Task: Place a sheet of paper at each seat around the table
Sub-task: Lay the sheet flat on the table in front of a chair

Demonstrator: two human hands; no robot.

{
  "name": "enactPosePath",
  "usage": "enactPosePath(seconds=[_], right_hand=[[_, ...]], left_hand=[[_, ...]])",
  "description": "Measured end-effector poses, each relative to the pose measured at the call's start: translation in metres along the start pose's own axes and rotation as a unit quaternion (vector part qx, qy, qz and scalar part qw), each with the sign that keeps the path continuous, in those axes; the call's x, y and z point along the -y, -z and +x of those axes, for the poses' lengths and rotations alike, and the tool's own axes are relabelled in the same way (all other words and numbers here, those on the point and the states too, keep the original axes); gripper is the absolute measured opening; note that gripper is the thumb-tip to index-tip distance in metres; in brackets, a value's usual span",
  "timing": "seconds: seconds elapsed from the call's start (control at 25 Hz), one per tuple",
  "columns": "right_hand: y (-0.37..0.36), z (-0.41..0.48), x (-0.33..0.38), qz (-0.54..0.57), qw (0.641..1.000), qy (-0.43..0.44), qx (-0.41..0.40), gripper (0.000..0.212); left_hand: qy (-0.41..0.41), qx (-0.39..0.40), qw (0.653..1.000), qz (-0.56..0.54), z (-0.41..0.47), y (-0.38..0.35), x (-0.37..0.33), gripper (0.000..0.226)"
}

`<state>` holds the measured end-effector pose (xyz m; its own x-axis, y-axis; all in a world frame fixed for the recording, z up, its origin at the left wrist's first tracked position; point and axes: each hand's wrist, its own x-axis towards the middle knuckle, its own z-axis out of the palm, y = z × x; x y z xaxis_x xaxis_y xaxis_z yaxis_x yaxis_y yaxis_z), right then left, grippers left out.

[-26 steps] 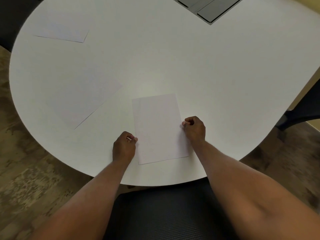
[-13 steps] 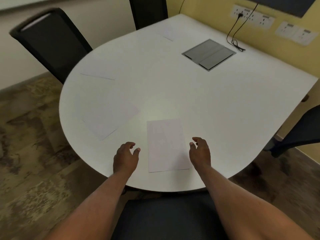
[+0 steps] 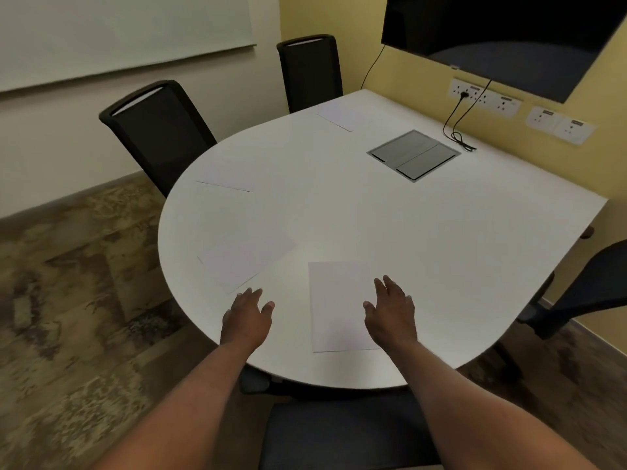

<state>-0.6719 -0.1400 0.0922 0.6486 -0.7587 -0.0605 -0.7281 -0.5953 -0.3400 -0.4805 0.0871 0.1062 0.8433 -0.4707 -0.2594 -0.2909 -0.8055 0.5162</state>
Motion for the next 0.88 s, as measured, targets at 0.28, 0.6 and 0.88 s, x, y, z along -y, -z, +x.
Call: enactPosePath(seconds=[0.28, 0.6, 0.88], right_hand=[[-0.020, -0.013, 0.079, -0.018, 1.000, -0.016, 0.012, 0.070], [-0.060, -0.031, 0.195, -0.011, 0.998, -0.062, -0.010, 0.069], [-0.096, -0.026, 0.279, -0.002, 0.998, -0.060, -0.001, 0.072]], left_hand=[[-0.053, 0.030, 0.995, 0.083, 0.018, 0.056, 0.057, 0.060], [-0.112, 0.051, 0.980, 0.155, 0.068, 0.149, 0.146, 0.058], [-0.163, 0.051, 0.963, 0.208, 0.111, 0.202, 0.192, 0.060]])
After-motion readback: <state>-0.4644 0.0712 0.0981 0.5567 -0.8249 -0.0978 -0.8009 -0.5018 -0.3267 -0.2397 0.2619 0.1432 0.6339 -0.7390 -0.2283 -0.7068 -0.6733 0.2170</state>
